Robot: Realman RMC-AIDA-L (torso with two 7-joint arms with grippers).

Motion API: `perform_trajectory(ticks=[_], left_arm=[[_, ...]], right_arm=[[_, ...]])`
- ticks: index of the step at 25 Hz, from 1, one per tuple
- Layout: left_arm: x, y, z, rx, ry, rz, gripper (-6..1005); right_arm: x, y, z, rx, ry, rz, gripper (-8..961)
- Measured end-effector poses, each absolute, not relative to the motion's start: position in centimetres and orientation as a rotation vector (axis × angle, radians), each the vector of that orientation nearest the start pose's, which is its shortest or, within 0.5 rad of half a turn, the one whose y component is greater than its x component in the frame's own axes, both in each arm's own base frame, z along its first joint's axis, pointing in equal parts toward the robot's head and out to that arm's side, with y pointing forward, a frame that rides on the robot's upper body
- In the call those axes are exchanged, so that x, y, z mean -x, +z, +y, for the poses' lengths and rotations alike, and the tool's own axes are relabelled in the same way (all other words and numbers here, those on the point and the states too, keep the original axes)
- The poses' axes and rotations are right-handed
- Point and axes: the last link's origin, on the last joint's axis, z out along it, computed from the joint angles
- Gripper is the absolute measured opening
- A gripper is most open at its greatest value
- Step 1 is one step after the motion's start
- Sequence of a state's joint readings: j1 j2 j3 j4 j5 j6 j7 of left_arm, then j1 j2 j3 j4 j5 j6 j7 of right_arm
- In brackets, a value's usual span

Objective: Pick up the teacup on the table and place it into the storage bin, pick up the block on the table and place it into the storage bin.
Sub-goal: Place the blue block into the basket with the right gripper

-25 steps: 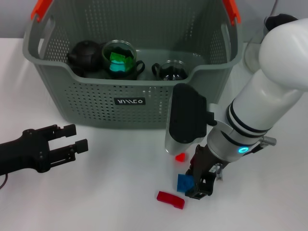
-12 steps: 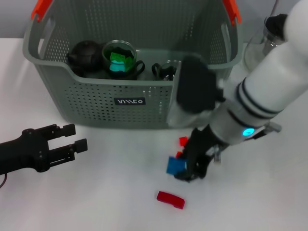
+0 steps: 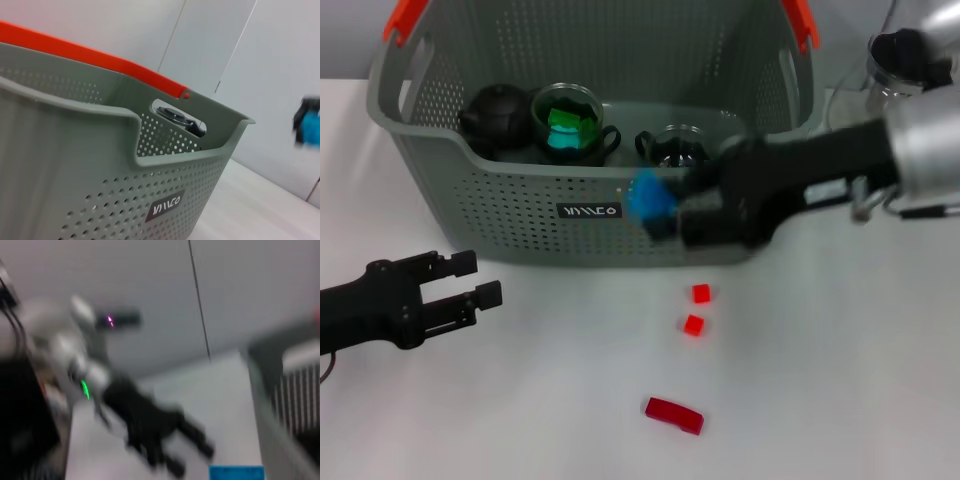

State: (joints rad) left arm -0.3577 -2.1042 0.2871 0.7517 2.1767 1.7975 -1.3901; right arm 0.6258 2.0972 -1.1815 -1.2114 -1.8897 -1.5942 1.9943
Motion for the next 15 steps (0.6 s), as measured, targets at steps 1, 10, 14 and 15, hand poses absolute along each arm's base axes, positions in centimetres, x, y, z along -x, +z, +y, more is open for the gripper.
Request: perform_trajectory(ticks=[1,10,14,15], left_arm=[[32.3,4.1,25.9,2.505,-0.823,-0.883,659],[31.9,4.1,26.4,2.519,-0.828,-0.862,659],[31.8,4.2,26.4,2.522,-0.831,-0.859,659],[31.8,4.1,26.4,2.523,-0.830,-0.858,659]], right_arm=[[-10.8,1.2,34.6,3.027,0.606,0.422,434],[-6.6,6.3,40.0,2.724,0.850,0.421,433],[-3.2,5.8,43.0,2.699,0.567,0.517,433],[-2.6,5.4,43.4,2.693,0.492,0.523,433]])
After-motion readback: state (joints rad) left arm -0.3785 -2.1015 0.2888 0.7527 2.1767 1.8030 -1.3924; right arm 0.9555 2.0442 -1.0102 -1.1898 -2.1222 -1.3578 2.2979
